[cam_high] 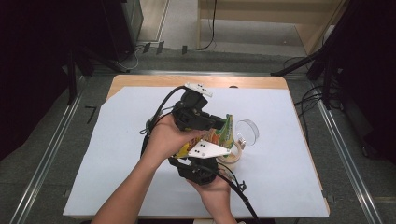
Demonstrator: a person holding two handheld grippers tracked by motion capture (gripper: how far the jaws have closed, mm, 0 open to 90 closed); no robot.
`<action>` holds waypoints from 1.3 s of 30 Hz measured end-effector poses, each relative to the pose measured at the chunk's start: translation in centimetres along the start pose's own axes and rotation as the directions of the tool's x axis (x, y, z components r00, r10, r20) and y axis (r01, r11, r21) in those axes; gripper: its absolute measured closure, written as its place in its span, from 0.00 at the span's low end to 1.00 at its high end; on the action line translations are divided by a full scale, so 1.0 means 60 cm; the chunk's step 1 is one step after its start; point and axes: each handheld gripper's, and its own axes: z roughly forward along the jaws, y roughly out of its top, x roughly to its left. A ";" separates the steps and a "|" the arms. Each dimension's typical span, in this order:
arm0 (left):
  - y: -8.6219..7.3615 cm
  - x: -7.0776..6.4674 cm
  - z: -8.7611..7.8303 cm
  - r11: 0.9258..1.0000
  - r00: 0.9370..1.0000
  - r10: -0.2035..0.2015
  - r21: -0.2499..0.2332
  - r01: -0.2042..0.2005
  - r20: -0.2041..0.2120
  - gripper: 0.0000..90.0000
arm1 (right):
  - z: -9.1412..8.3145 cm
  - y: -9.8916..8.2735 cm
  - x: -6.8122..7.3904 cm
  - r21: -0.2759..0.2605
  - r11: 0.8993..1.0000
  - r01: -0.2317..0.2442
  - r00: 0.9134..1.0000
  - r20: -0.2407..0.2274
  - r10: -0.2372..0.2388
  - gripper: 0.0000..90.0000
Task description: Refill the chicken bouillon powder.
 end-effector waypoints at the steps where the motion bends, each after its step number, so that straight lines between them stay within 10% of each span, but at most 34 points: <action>1: 0.000 0.000 0.000 1.000 1.000 0.000 0.002 0.000 0.000 0.90 | 0.000 0.000 0.000 0.001 1.000 0.001 1.000 0.001 -0.001 0.79; 39: -0.001 0.015 0.000 0.998 0.995 -0.069 0.015 0.068 0.067 0.92 | 0.001 0.000 0.002 0.001 1.000 0.012 1.000 0.011 -0.012 0.79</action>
